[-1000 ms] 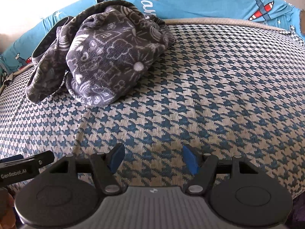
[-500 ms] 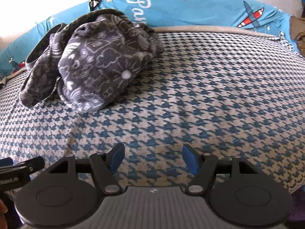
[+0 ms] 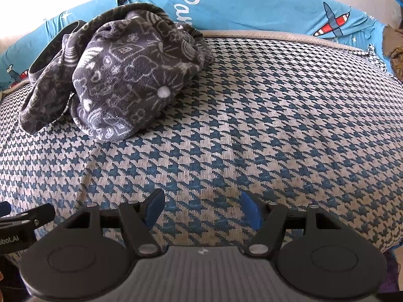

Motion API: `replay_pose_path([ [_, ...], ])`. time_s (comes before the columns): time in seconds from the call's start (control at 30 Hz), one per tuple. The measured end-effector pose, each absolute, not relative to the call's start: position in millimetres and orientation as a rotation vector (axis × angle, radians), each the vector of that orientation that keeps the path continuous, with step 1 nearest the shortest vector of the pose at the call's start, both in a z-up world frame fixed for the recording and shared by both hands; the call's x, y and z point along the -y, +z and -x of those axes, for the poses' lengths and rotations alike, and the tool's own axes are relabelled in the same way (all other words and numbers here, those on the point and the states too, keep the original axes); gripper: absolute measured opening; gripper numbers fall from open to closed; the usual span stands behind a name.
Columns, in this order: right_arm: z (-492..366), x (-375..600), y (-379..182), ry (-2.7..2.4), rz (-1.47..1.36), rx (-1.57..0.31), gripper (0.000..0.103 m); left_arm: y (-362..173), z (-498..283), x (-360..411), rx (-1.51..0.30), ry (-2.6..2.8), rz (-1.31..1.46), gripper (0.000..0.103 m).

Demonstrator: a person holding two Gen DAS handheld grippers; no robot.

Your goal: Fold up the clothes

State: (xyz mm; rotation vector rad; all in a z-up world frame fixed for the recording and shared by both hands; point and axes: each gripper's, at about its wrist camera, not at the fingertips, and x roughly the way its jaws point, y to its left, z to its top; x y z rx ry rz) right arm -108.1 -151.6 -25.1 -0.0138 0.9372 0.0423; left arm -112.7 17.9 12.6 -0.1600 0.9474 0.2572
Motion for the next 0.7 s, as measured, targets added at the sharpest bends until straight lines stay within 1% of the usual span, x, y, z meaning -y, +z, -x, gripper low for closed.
replay_pose_path([
  [0.7, 102.7, 156.9, -24.2, -0.011, 0.017, -0.972, 0.066, 9.0, 99.4, -2.3, -0.975, 0.216, 0.151, 0.103],
])
